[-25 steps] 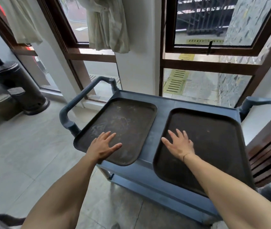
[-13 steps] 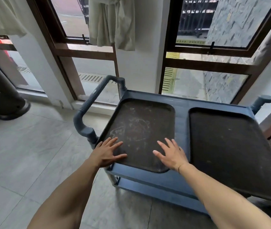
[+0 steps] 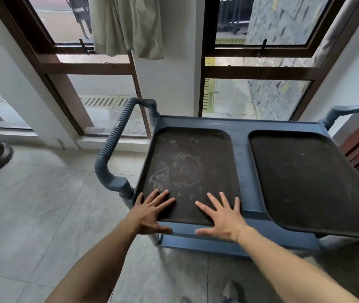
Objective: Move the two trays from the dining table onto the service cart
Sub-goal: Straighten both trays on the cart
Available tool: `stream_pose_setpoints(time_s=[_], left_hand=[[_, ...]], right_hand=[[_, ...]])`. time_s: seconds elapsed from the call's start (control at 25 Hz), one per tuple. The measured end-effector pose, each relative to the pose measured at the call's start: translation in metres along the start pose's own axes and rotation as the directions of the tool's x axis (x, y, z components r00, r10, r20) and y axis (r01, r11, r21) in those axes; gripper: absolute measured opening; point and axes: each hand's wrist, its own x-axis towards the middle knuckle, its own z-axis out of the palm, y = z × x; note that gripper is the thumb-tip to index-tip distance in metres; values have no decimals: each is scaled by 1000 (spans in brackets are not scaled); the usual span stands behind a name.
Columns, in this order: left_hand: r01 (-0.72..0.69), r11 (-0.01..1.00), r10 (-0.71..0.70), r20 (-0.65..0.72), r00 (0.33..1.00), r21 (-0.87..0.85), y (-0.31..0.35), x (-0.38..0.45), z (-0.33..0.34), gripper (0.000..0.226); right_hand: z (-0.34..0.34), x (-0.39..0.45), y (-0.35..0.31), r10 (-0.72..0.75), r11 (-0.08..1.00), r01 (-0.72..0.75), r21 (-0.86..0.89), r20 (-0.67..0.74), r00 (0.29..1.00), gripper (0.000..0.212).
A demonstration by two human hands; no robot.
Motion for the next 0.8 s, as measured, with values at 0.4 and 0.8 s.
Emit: stream_pose_setpoints(time_s=[0.4, 0.8], left_hand=[[-4, 999, 7, -86, 996, 34, -3, 4, 9, 80], [-27, 998, 32, -80, 996, 63, -12, 11, 6, 79]], right_hand=[[17, 15, -7, 7, 999, -12, -52, -106, 994, 72], [11, 23, -9, -13, 998, 8, -62, -83, 996, 67]])
